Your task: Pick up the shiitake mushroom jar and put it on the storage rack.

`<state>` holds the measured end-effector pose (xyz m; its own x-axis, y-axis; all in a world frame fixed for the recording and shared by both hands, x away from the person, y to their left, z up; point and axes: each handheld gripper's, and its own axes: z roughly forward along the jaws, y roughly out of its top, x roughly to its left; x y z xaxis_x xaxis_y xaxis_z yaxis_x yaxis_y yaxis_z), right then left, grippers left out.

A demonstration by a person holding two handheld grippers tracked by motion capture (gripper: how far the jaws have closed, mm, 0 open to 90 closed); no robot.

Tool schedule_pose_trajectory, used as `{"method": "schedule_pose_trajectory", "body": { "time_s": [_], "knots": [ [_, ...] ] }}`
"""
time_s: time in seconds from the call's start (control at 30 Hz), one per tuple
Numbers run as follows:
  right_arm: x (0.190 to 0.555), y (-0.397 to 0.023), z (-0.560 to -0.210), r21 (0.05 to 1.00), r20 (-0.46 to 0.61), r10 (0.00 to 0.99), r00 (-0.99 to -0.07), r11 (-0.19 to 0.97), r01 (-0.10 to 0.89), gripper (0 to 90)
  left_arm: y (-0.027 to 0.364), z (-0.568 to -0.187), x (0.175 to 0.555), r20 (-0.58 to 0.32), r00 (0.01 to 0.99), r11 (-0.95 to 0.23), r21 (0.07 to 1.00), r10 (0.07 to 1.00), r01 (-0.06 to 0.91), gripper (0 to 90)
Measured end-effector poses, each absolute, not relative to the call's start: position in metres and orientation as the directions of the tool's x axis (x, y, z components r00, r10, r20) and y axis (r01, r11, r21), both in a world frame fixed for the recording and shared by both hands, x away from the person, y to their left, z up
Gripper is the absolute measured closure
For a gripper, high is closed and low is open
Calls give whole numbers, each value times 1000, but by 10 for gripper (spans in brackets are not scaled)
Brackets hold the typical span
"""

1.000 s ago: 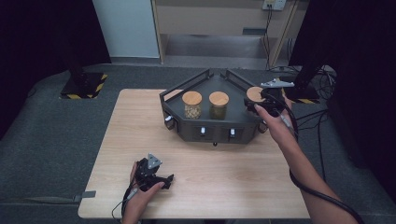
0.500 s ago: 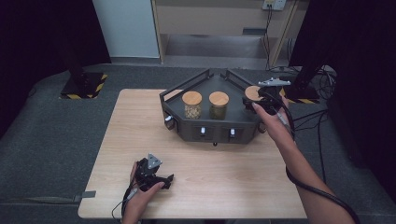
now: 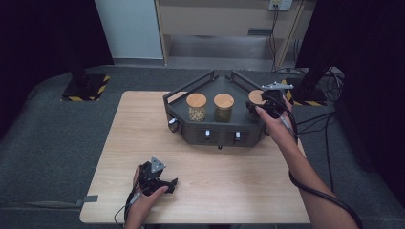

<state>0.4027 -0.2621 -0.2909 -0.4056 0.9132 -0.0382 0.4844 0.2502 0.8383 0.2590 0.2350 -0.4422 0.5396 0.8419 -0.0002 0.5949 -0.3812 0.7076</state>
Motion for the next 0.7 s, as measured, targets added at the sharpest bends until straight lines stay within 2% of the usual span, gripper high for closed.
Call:
{"method": "schedule_pose_trajectory", "body": {
  "time_s": [0.7],
  "knots": [
    [408,-259,-301,833,-23,911,-413,246,495,258,235,-442,259,0,540,-381,708,842,595,0]
  ]
}}
